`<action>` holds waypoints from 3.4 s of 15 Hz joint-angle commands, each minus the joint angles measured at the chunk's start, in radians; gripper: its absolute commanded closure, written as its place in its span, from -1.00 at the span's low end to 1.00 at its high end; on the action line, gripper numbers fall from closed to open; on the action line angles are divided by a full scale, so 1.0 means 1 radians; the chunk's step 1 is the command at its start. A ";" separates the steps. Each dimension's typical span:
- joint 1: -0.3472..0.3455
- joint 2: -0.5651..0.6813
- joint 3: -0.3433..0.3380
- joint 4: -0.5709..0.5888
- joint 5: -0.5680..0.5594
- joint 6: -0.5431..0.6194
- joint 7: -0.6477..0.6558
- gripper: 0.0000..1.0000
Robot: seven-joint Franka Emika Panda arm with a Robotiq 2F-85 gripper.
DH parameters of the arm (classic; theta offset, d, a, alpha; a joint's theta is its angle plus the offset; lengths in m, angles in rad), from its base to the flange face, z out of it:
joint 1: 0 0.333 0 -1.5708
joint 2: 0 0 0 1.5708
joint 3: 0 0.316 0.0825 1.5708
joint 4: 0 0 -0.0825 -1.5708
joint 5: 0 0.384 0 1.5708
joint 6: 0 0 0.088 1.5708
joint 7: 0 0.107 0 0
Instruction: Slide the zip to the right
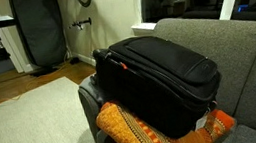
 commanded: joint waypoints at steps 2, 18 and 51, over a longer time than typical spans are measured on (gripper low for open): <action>0.000 0.001 -0.001 0.002 -0.001 -0.002 0.000 -1.00; 0.020 0.045 0.029 -0.016 0.014 0.026 0.007 -1.00; 0.091 0.332 0.095 -0.017 -0.019 0.535 0.005 -1.00</action>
